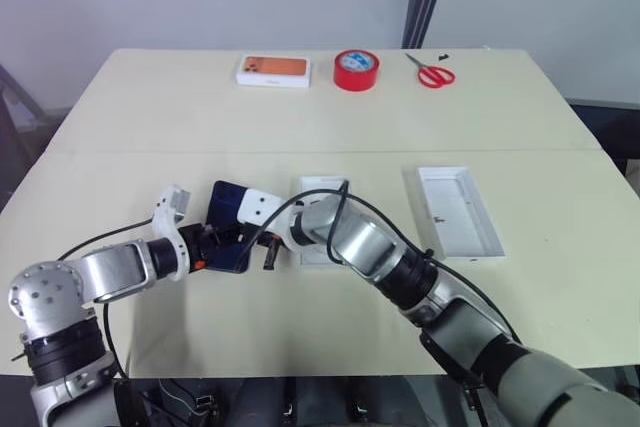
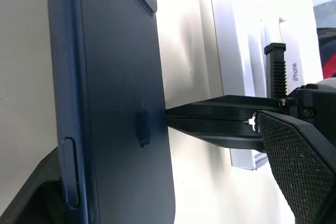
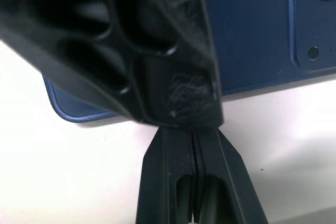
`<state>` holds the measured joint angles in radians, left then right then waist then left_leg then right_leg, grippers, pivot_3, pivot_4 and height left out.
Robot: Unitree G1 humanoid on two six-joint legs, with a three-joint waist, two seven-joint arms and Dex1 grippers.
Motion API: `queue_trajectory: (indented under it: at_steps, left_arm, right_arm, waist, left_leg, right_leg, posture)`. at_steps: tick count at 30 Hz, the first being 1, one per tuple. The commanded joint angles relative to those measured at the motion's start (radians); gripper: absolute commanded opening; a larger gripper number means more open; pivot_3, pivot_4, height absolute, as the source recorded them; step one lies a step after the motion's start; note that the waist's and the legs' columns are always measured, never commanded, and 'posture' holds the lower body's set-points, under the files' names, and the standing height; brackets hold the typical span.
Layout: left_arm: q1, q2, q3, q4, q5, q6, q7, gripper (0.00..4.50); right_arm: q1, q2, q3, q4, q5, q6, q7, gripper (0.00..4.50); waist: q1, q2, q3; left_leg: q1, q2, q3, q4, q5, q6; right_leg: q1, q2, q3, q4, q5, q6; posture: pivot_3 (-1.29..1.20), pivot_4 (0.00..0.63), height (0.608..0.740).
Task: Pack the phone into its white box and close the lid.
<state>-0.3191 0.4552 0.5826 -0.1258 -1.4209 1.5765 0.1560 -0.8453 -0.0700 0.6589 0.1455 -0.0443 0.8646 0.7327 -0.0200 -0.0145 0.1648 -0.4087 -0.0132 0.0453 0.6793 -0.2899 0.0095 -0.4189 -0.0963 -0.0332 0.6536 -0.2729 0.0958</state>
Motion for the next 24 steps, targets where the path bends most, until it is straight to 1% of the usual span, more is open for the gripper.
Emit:
queue_trajectory:
  at_steps: [1, 7, 8, 10, 12, 13, 19, 23, 24]
  left_arm:
    - [0.009, 0.046, 0.013, 0.018, -0.067, -0.043, 0.063, 4.46]
    - [0.056, 0.095, -0.019, 0.044, -0.233, -0.173, 0.177, 4.46]
    - [0.068, 0.105, -0.03, 0.039, -0.261, -0.196, 0.193, 4.23]
    - [0.091, 0.126, -0.056, 0.026, -0.321, -0.242, 0.219, 3.57]
    - [0.113, 0.147, -0.085, 0.015, -0.375, -0.287, 0.24, 2.54]
    - [0.123, 0.156, -0.099, 0.01, -0.4, -0.311, 0.251, 2.12]
    - [0.183, 0.203, -0.161, -0.011, -0.534, -0.451, 0.3, 2.12]
    - [0.202, 0.199, -0.184, -0.032, -0.551, -0.509, 0.296, 2.12]
    - [0.206, 0.197, -0.19, -0.039, -0.551, -0.52, 0.297, 1.56]
  right_arm:
    - [0.005, -0.02, -0.015, -0.062, -0.007, -0.004, -0.001, 0.0]
    - [0.012, -0.048, -0.031, -0.117, 0.0, 0.019, -0.007, 0.0]
    - [0.013, -0.057, -0.038, -0.134, 0.002, 0.027, -0.008, 0.0]
    - [0.013, -0.073, -0.054, -0.169, 0.008, 0.046, -0.007, 0.0]
    - [0.013, -0.087, -0.069, -0.203, 0.016, 0.065, -0.005, 0.0]
    - [0.013, -0.094, -0.078, -0.222, 0.02, 0.076, -0.003, 0.0]
    - [0.029, -0.15, -0.126, -0.336, 0.057, 0.142, 0.001, 0.0]
    - [0.048, -0.193, -0.168, -0.401, 0.085, 0.174, 0.002, 0.0]
    - [0.051, -0.205, -0.185, -0.416, 0.095, 0.182, 0.004, 0.0]
  waist:
    - [-0.001, 0.0, 0.0]
    - [-0.006, 0.0, 0.0]
    - [-0.007, 0.0, 0.0]
    - [-0.008, 0.0, 0.001]
    - [-0.01, 0.0, 0.001]
    - [-0.009, 0.0, 0.001]
    - [-0.015, 0.0, 0.001]
    - [-0.018, 0.0, 0.001]
    - [-0.018, 0.0, 0.001]
  left_leg:
    - [0.0, 0.0, 0.0, 0.0, 0.0, 0.0]
    - [-0.001, 0.0, 0.0, -0.001, 0.0, -0.001]
    - [-0.001, 0.0, 0.0, -0.001, 0.0, -0.001]
    - [-0.002, 0.0, 0.0, -0.001, 0.0, -0.001]
    - [-0.002, 0.0, 0.0, -0.001, 0.0, -0.001]
    - [-0.002, 0.0, 0.0, -0.001, 0.0, -0.001]
    - [-0.002, 0.0, 0.0, -0.002, 0.0, -0.001]
    - [-0.002, 0.0, 0.0, -0.002, 0.0, -0.001]
    - [-0.002, 0.0, 0.0, -0.002, 0.0, -0.001]
  right_leg:
    - [0.0, 0.0, 0.0, 0.0, 0.0, 0.0]
    - [-0.002, 0.0, 0.0, 0.0, 0.0, 0.0]
    - [-0.002, 0.0, 0.0, 0.0, 0.0, 0.0]
    - [-0.003, 0.0, 0.0, 0.0, 0.0, 0.0]
    - [-0.003, 0.0, 0.0, 0.0, 0.0, 0.0]
    - [-0.003, 0.0, 0.0, 0.0, 0.0, 0.0]
    - [-0.003, -0.001, 0.0, -0.001, 0.0, 0.0]
    - [-0.003, -0.001, 0.0, -0.002, 0.0, 0.0]
    - [-0.003, -0.001, 0.0, -0.002, 0.0, 0.0]
  posture:
    - [0.0, 0.15, 0.719]
    - [0.0, 0.15, 0.719]
    - [0.0, 0.15, 0.719]
    - [0.0, 0.15, 0.719]
    - [0.0, 0.15, 0.719]
    - [0.0, 0.15, 0.719]
    - [0.0, 0.15, 0.719]
    - [0.0, 0.15, 0.719]
    - [0.0, 0.15, 0.719]
